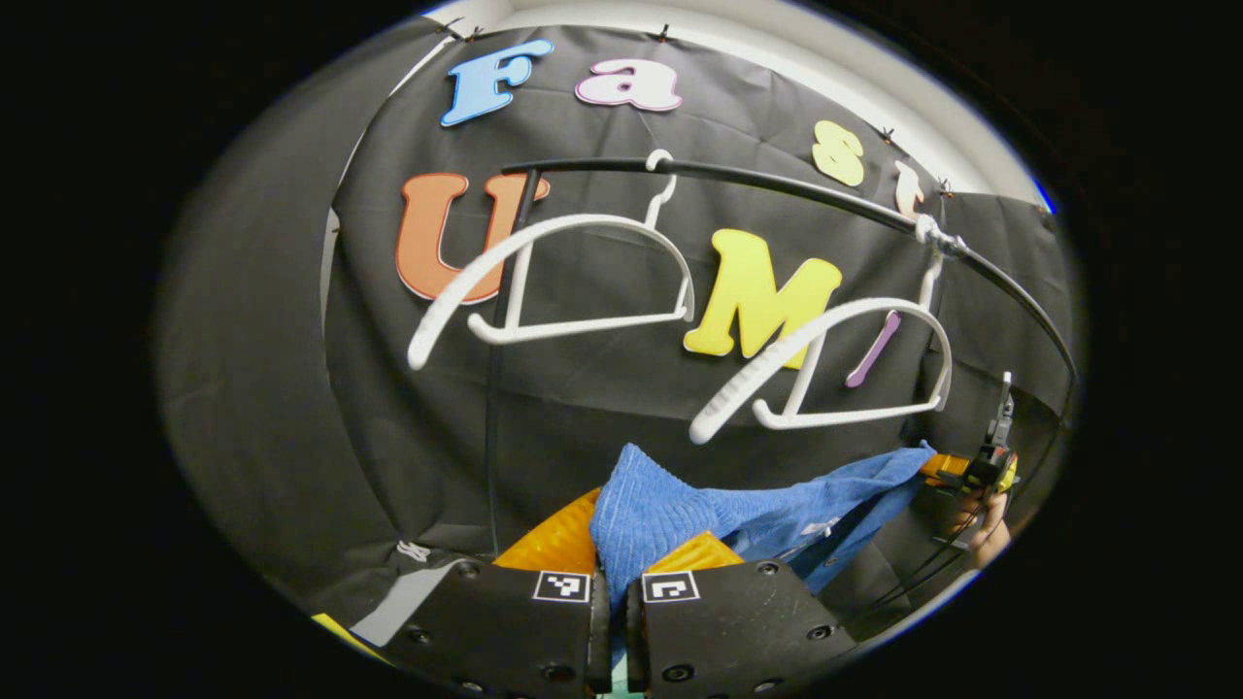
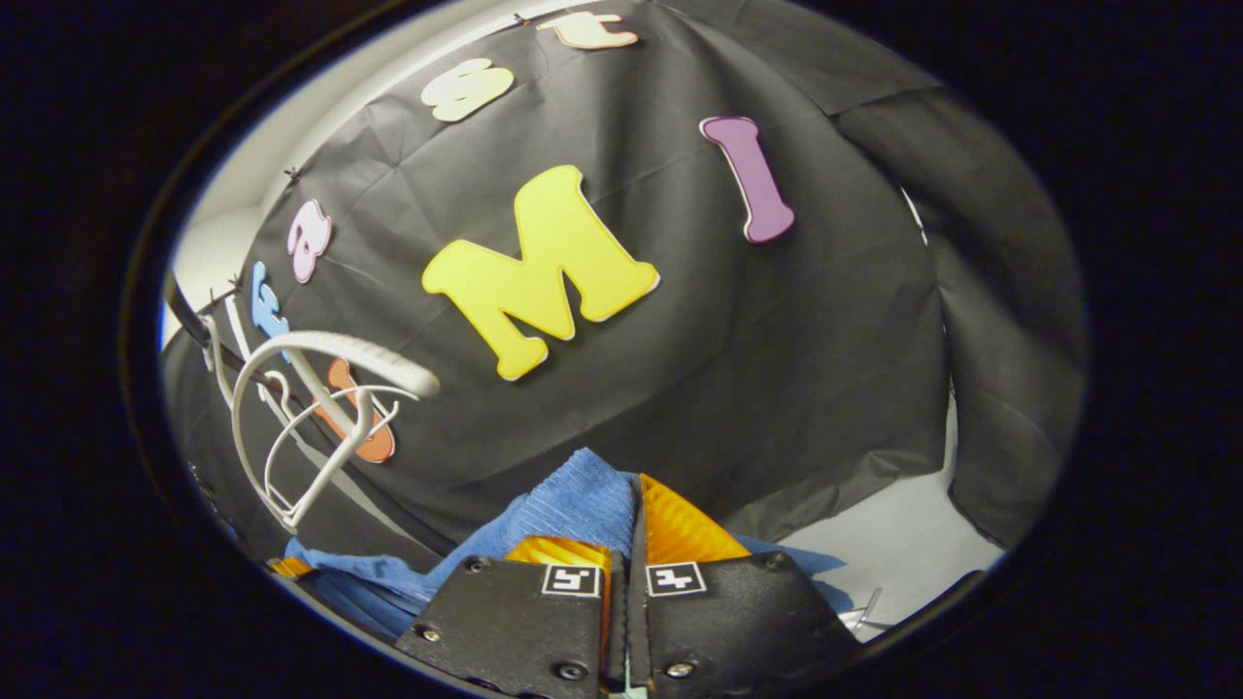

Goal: Grasp the clothes on the hanger with both hands and then place them into the laundry hamper below.

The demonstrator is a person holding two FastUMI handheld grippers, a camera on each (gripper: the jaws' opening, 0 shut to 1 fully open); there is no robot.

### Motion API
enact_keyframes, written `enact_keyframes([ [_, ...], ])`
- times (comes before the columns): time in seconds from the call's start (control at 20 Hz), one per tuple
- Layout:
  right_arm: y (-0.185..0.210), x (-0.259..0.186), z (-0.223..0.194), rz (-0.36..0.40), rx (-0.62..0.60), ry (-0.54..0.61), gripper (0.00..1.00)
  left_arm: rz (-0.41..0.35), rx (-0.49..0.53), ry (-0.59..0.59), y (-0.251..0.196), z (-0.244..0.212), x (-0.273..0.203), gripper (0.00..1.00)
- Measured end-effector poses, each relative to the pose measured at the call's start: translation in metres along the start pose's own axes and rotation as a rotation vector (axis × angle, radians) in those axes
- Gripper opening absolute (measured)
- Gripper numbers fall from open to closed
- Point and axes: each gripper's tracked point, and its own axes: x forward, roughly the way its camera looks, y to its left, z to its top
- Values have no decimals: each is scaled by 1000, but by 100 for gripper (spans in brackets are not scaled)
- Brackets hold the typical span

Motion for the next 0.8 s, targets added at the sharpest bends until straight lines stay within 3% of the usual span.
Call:
enact_keyframes([
  [0.6, -1, -44, -131, -34, 12, 164, 4, -82, 50, 95, -41, -76, -23, 6],
  [0.8, 5, -77, -169, -40, 13, 196, 4, -125, 67, 123, -60, -94, -33, 6],
])
